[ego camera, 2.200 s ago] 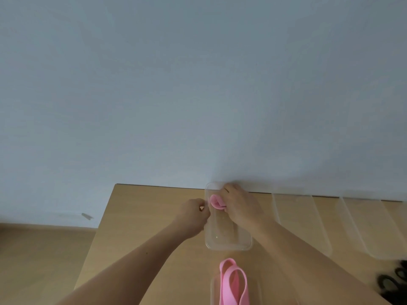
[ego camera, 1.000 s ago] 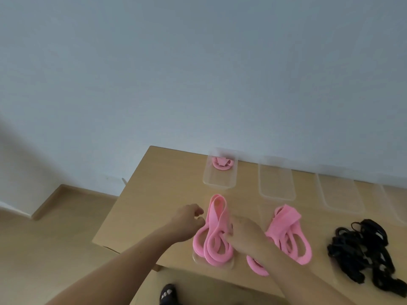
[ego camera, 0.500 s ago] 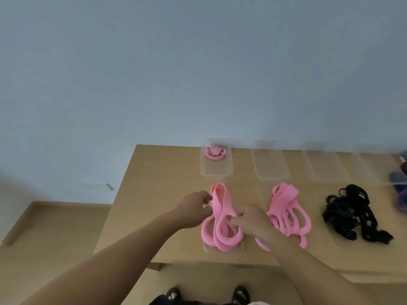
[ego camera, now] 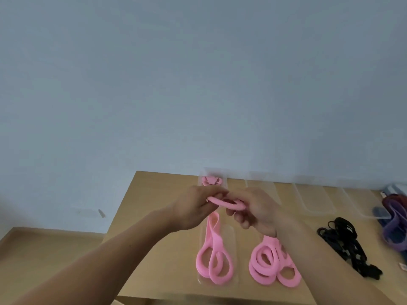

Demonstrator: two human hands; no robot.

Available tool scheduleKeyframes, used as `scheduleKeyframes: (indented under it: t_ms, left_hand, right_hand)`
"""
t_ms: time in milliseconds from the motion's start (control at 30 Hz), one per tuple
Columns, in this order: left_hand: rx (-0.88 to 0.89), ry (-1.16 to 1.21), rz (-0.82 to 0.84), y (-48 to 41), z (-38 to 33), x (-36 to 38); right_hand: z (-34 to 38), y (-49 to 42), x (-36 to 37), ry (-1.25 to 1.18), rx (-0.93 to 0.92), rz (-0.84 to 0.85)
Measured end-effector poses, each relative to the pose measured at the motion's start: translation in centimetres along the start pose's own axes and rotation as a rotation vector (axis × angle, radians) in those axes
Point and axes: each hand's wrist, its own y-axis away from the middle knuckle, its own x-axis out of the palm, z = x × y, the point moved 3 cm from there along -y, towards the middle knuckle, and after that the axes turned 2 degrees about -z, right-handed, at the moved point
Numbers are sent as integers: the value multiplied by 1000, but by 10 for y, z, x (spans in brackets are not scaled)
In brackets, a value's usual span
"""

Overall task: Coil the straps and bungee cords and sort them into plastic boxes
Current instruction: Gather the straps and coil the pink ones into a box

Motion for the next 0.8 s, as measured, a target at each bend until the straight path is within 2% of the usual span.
scheduleKeyframes:
  t_ms: [100, 167, 267, 367, 667, 800]
  left_hand:
    - [-185, 322, -59, -4, -16, -13]
    - [-301, 499, -9, -5, -23, -19]
    - [-327, 643, 49, -10, -35, -29]
    - [-327, 702, 60, -15, -45, -39]
    - [-348, 745, 37, -12, -61, -54]
    - [-383, 838, -42, -10, -62, -56]
  right_hand:
    - [27, 11, -9, 283, -147, -162]
    - [47, 18, -16, 259, -313, -269]
    - [75, 28, -16, 241, -518, -244]
    - [92, 30, -10, 267, -594, -177]
    - [115, 27, 4, 335, -705, -159]
    - [113, 27, 4, 359, -733, -229]
